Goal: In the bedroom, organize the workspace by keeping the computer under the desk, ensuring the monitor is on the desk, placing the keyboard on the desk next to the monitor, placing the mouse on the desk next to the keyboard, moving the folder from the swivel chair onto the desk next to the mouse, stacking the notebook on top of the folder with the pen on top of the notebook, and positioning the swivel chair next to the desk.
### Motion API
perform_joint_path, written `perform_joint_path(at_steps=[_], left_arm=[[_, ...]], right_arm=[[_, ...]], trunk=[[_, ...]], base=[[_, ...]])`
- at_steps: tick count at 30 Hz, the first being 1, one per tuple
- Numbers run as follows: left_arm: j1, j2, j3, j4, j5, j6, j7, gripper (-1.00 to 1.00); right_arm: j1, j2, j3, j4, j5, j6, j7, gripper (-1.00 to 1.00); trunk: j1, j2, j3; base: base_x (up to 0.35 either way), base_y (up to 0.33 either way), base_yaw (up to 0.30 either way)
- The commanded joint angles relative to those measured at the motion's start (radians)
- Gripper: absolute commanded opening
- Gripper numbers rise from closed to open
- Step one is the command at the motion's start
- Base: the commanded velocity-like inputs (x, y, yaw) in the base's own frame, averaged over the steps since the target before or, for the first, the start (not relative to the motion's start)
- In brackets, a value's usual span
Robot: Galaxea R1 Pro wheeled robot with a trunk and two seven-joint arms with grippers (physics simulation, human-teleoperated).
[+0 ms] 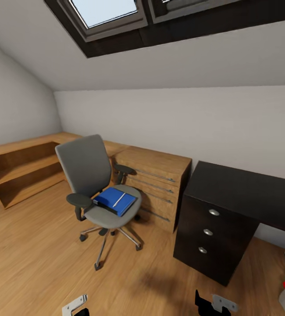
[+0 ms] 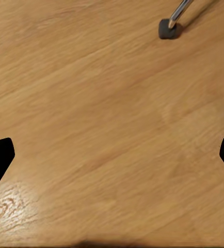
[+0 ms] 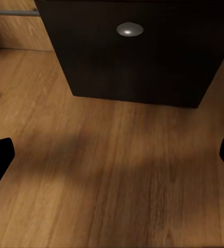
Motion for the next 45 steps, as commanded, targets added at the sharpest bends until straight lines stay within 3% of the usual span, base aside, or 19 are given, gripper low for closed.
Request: perform_joint_path(at_steps=[1,12,24,45], left_arm=[[-0.001,0.002,-0.008,0.000,0.010,-0.003,0.008,1.00],[0.000,0.002,-0.008,0.047,0.013,-0.004,-0.028,1.00],[-0.002,0.003,-0.006,0.181,0.016,0.001,-0.189,1.00],[-0.002,0.002,-0.005,0.190,0.012,-0.029,-0.201,1.00]], right_arm=[[-0.001,0.000,0.004,0.001,-0.002,-0.002,-0.005,1.00],[-0.001,0.001,0.004,0.001,-0.002,-0.002,-0.005,1.00],[-0.001,0.002,0.004,0.001,-0.002,-0.003,-0.005,1.00],[-0.001,0.005,0.006,0.001,0.000,-0.003,-0.005,1.00]], trunk=[[-0.004,0.007,0.002],[-0.046,0.084,0.037],[-0.092,0.168,0.074],[-0.173,0.315,0.139]], base=[[0.000,0.000,-0.165],[0.000,0.000,-0.164],[0.000,0.000,-0.158],[0.000,0.000,-0.230]])
